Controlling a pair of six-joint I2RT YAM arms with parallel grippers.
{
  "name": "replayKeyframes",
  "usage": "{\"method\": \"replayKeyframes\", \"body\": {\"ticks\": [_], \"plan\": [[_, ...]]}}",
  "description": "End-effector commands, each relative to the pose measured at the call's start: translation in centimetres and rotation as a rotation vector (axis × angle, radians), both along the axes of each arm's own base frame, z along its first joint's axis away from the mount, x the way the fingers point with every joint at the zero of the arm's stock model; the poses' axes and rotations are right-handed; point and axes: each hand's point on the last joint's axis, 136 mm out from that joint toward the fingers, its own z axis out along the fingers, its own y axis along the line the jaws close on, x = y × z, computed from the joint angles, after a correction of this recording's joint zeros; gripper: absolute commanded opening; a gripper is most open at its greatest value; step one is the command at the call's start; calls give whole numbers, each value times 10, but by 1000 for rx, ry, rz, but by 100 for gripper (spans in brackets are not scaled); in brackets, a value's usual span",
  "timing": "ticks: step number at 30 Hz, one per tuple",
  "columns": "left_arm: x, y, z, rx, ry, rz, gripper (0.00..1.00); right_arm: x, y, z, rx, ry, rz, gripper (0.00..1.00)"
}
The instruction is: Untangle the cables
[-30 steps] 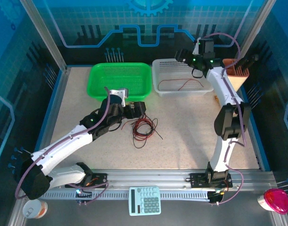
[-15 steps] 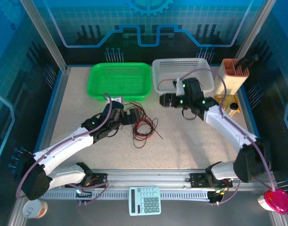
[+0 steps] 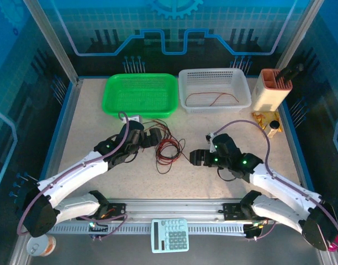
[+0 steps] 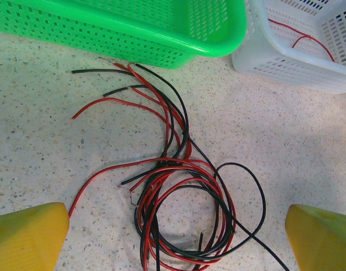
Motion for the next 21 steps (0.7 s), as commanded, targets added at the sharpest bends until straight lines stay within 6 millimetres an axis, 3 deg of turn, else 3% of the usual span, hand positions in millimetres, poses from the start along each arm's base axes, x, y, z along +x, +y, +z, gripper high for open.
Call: {"method": "replayKeyframes", "body": {"ticks": [1, 8, 16, 19, 21], "plan": [[1, -1, 10, -19, -16, -4, 99, 9, 21, 3, 83, 6, -3, 80], [1, -2, 8, -24, -16, -5, 99, 15, 49, -10, 102, 44, 43, 71], [4, -5, 10, -33, -19, -12, 99, 12, 60, -18, 107, 64, 68, 49], [4, -7, 10, -38, -18, -13, 99, 12, 60, -17, 105, 60, 69, 34], [4, -7, 11, -42, -20, -15, 99, 12, 58, -17, 94, 56, 67, 19]]}}
